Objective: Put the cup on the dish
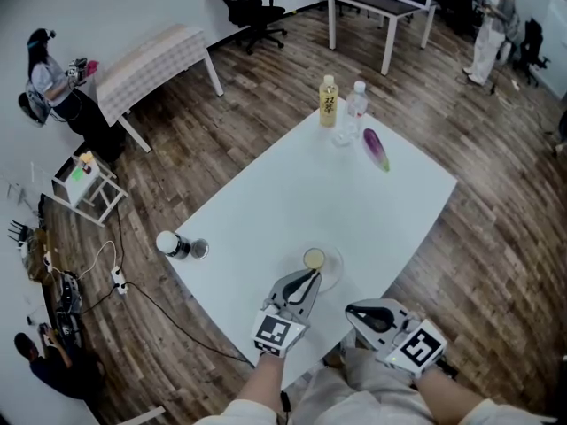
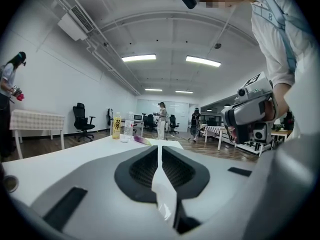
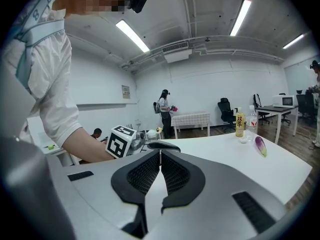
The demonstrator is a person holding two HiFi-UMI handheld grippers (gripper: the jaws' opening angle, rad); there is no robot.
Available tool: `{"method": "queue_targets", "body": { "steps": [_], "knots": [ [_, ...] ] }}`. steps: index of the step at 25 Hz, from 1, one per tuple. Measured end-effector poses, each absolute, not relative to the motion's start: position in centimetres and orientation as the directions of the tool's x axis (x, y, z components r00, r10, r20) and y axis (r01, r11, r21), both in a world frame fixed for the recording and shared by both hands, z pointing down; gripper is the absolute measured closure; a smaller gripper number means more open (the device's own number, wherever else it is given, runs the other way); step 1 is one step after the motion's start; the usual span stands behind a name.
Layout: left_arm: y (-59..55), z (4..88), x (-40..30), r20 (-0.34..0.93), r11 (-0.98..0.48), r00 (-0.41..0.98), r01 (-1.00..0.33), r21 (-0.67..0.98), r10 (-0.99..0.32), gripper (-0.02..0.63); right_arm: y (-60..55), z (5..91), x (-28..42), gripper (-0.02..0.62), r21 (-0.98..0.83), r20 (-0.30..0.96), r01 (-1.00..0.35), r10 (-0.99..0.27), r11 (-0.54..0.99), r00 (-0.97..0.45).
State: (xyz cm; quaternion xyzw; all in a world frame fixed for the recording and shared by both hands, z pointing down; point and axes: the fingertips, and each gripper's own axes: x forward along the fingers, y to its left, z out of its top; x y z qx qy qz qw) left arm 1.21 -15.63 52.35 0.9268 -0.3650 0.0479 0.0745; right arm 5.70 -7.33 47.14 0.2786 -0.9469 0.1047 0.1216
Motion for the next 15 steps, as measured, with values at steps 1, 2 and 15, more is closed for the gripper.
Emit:
{"method": "queue_targets", "body": {
  "steps": [1, 2, 15],
  "knots": [
    [-15.5, 52.3, 1.3, 0.145, -0.726, 0.733, -0.679, 0.103, -0.665, 0.589, -7.3, 47.2, 5.7, 0.563, -0.132, 0.290, -0.554, -0.503, 0.822, -0.814],
    [-15.3, 52.2, 1.4, 0.146, -0.730, 0.736, -0.676, 0.103, -0.661, 0.596, -7.2, 47.2, 5.7, 0.561, -0.132, 0.290, -0.555, -0.504, 0.821, -0.814],
    [-14.0, 50.7, 1.5, 0.136, -0.752, 0.760, -0.649, 0.114, -0.635, 0.604, -7.7, 46.2, 5.8, 0.563, -0.114, 0.273, -0.559, -0.515, 0.821, -0.812]
  ]
}}
